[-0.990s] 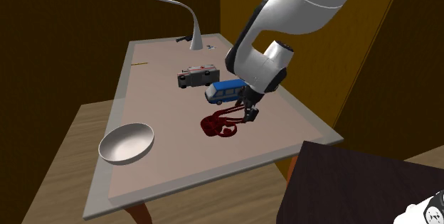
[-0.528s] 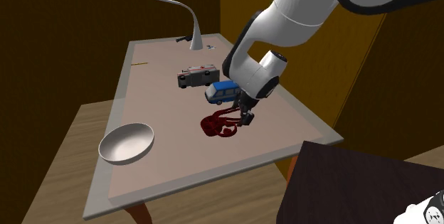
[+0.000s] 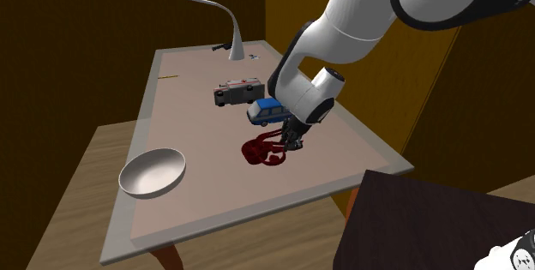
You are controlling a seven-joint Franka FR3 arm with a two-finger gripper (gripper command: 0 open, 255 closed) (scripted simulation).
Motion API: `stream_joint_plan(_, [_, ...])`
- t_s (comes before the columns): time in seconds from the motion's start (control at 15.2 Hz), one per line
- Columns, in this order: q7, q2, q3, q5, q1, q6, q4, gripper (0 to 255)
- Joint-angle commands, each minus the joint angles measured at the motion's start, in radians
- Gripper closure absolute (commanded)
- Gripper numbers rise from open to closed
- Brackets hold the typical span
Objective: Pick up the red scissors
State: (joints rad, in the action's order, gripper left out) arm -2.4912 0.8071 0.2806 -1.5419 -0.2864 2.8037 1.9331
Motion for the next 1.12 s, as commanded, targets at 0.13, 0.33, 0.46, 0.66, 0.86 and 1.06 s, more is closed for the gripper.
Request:
stream_joint_plan(0.13, [0.0, 0.001, 0.0, 0.0, 0.0, 0.0, -0.001, 255])
stream_joint_plan(0.33, [0.0, -0.002, -0.001, -0.001, 0.001, 0.001, 0.002, 255])
stream_joint_plan(0.46, [0.024, -0.028, 0.01, 0.025, 0.01, -0.002, 0.021, 255])
stream_joint_plan(0.66, [0.062, -0.067, 0.026, 0.065, 0.024, -0.008, 0.048, 255])
stream_joint_plan(0.86, [0.102, -0.106, 0.044, 0.107, 0.039, -0.015, 0.073, 255])
stream_joint_plan(1.06, [0.143, -0.143, 0.064, 0.151, 0.056, -0.023, 0.097, 255])
